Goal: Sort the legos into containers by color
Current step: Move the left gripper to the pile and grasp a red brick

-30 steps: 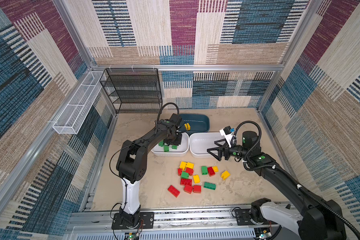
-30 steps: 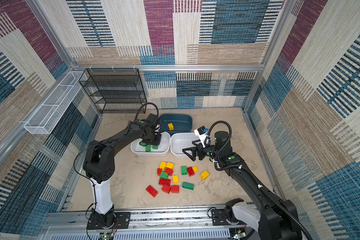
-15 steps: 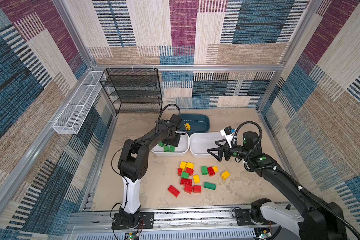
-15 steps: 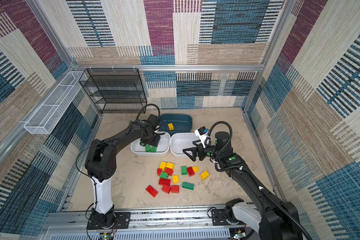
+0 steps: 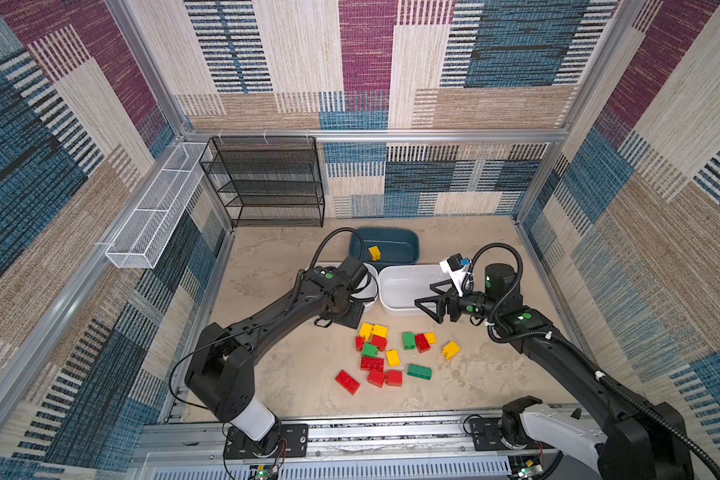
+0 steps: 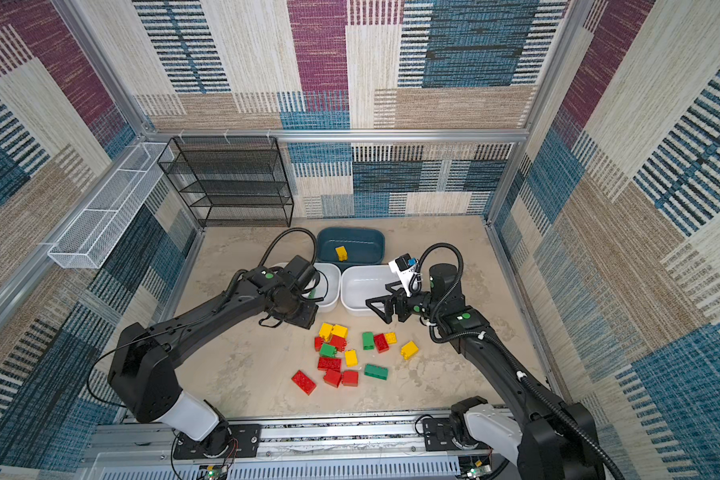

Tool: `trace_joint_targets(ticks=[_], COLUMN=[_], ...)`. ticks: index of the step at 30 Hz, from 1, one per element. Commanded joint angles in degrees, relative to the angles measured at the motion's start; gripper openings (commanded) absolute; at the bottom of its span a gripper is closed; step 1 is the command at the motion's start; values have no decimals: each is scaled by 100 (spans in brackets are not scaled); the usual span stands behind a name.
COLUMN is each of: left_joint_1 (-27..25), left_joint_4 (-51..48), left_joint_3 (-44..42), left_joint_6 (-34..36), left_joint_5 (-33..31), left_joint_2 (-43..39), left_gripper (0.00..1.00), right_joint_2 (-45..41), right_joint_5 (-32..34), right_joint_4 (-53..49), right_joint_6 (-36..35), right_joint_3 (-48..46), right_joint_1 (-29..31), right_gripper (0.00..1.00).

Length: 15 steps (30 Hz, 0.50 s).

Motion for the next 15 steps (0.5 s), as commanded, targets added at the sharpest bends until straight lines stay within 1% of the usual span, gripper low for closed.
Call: trace_joint_targets(ticks=[1, 4, 5, 10, 14, 15], left_joint_1=[-259, -518, -620, -1050, -1317, -1390], left_joint_4=[-117, -100, -38, 81, 131, 142], left_joint_3=[-500, -962, -1075, -1229, -1484, -1544], left_joint_6=[-1781, -3122, -3462, -4446, -5429, -5563], left_joint_5=[-168, -187, -226, -412, -131, -109], left_joint_2=[-317, -479, -490, -386, -254, -230], left_gripper=[64, 64, 64, 66, 68, 68], right_joint_2=[24, 40, 43, 57, 64, 67], right_joint_5=[-125, -194, -205, -372, -469, -452], right_joint_4=[88, 108, 129, 124, 6, -21], right_joint_6=[80, 97, 112, 146, 43, 29], right_joint_3=[8, -5, -32, -76, -68, -51], right_joint_1=[1, 3, 5, 6, 3, 5], right_gripper=[99, 99, 99, 99, 99, 99])
